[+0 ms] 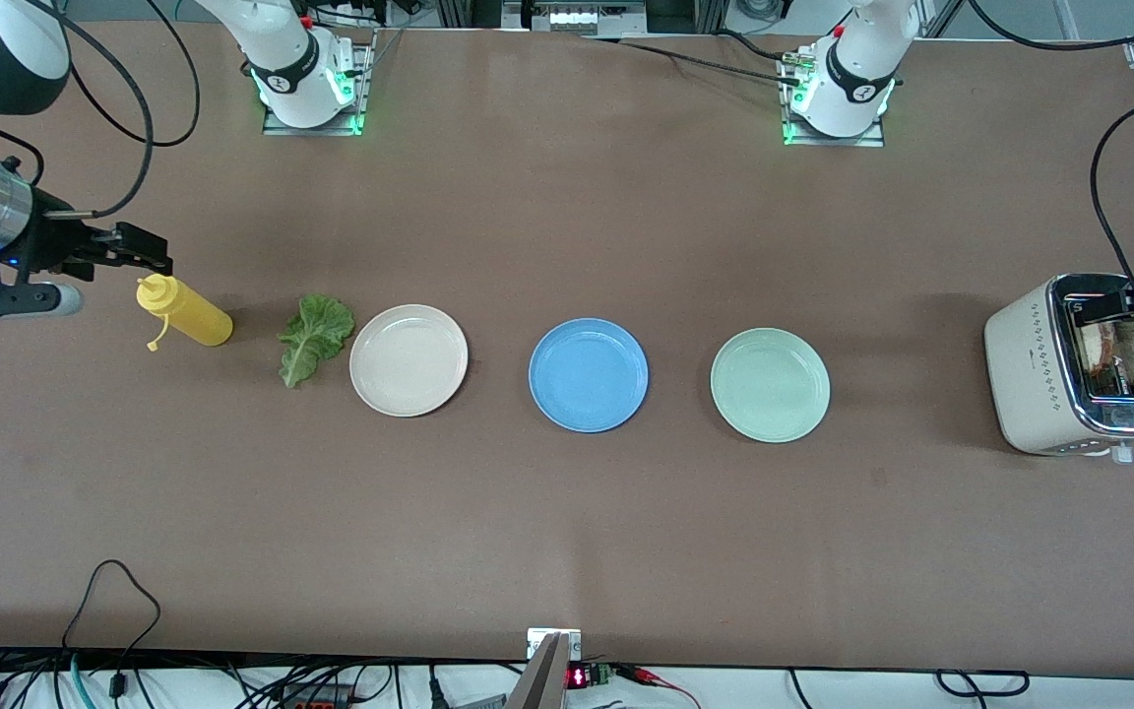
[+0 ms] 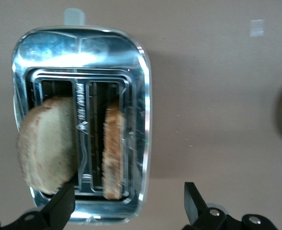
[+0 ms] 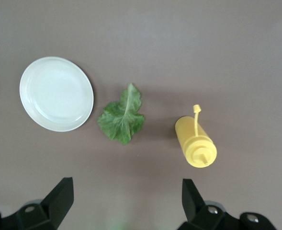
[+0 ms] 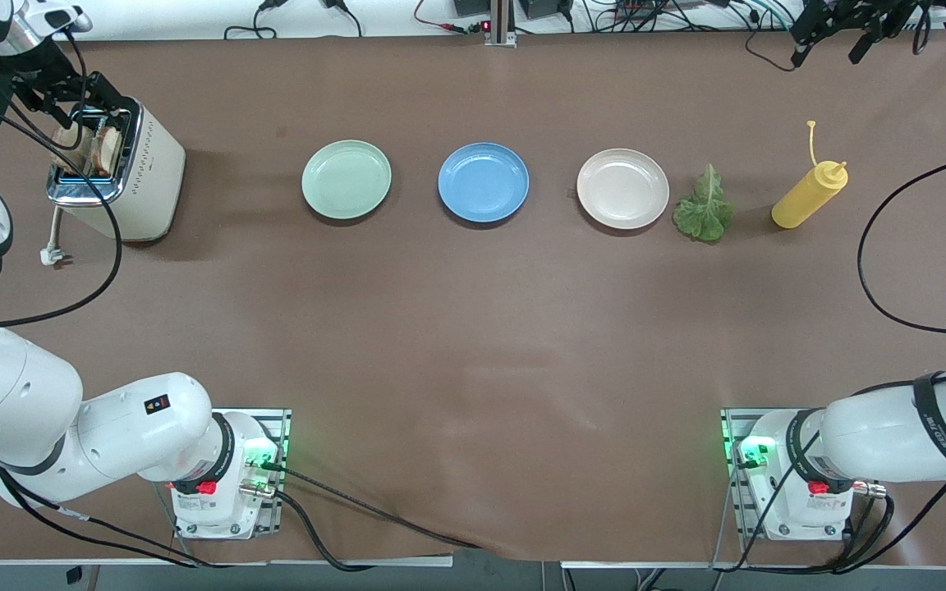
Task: Make sandwich in blue plate with both arms
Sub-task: 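Reach the left gripper to the toaster bread while the right gripper approaches lettuce, then lift bread with the left gripper while the right gripper grasps lettuce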
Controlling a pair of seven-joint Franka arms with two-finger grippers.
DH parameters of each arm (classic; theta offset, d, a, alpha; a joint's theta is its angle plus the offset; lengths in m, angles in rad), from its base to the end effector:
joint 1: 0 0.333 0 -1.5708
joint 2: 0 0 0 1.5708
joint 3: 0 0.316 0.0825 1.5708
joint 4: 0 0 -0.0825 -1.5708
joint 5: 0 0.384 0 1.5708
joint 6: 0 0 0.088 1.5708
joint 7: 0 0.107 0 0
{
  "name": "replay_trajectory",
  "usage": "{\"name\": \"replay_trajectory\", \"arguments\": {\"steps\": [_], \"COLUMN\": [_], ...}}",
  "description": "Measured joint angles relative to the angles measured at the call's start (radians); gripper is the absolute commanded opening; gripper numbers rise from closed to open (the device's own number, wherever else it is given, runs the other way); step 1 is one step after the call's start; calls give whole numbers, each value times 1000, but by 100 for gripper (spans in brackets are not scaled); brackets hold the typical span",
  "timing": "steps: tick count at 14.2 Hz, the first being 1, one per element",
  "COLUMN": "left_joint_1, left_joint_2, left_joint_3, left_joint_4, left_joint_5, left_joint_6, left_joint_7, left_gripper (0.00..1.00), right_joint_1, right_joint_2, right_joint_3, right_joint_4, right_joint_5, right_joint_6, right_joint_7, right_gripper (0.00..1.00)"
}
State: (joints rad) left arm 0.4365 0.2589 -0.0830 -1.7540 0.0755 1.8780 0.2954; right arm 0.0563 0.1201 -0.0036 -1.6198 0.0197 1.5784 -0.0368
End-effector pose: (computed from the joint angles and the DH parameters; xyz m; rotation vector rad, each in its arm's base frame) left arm 0.5746 0.2217 0.4103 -3.1295 -0.0497 0.2232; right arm 0.5809 0.0328 0.5338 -3.1105 -0.1366 0.2522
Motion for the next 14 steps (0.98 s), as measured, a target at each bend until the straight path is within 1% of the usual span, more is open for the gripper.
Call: {"name": "replay_trajectory", "arguments": {"steps": [2, 4, 5, 6, 9, 12, 14], "left_joint_1": [32, 42, 42, 42, 42, 42, 42], "left_joint_2": [32, 55, 63, 67, 73, 83, 90], "left_joint_3": [0, 0, -1, -2, -4, -4, -4], "left_joint_4": [0, 0, 0, 0, 0, -1, -1], "left_joint_5": [0, 0, 0, 0, 0, 0, 0], "left_joint_6": [13, 15, 15, 15, 15, 14, 14], "left_joint_7": [26, 31, 31, 31, 31, 31, 31], "left_gripper": [92, 81, 72, 66, 42, 12, 1], "right_joint_1": [21, 29, 28, 28, 28, 28, 27], "right_joint_2": [20, 32, 37, 41, 44, 44, 44], "right_joint_3": [3, 3, 3, 3, 2, 2, 2], "right_joint_4": [-1, -1, -1, -1, -1, -1, -1], "right_joint_5": [0, 0, 0, 0, 0, 0, 0], "right_joint_6": [-27, -41, -53, -64, -74, -75, -75], "right_joint_7": [1, 1, 1, 1, 2, 2, 2], "right_gripper": [100, 100, 100, 100, 100, 100, 100]}}
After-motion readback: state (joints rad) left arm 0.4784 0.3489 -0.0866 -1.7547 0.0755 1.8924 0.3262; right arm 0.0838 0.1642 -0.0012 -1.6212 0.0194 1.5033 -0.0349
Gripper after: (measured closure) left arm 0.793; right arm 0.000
